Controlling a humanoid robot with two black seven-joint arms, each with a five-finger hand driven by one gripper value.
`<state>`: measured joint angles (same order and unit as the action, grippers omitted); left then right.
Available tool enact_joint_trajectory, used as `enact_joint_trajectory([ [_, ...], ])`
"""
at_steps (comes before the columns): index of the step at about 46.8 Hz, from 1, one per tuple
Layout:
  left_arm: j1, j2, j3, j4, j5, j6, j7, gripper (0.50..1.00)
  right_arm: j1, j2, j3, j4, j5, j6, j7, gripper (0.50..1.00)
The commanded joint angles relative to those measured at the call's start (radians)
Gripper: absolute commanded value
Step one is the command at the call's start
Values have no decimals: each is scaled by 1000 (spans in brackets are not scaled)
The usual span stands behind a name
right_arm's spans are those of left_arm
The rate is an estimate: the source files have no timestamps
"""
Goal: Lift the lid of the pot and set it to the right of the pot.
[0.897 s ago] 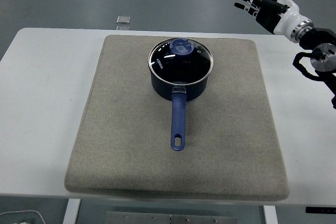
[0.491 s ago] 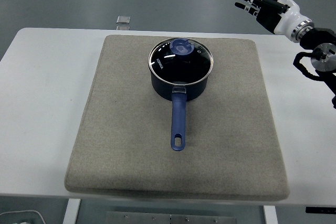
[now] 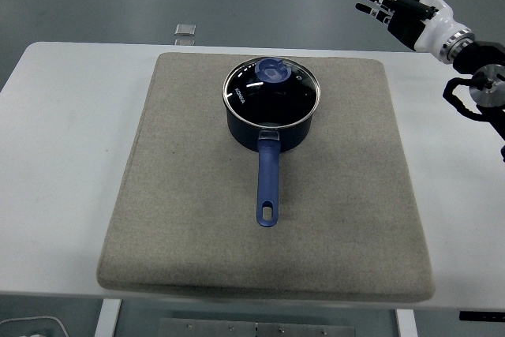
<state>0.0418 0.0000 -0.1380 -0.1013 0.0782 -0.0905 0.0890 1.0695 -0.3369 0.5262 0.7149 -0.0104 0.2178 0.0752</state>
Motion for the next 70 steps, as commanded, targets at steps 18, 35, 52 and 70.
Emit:
enact_joint_trajectory([
  [18, 0, 0, 0, 0, 0, 0, 0, 1000, 3, -8, -6, 1, -2, 5, -2, 905],
  [35, 0, 0, 0, 0, -1, 0, 0, 1000, 10, -8, -8, 1, -52, 14, -2, 905],
  [52, 0, 0, 0, 0, 0, 0, 0, 1000, 33, -10, -12, 49, -207, 15, -2, 905],
  [70, 0, 0, 0, 0, 0, 0, 0, 1000, 69, -51, -12, 101, -471, 80, -2, 905],
])
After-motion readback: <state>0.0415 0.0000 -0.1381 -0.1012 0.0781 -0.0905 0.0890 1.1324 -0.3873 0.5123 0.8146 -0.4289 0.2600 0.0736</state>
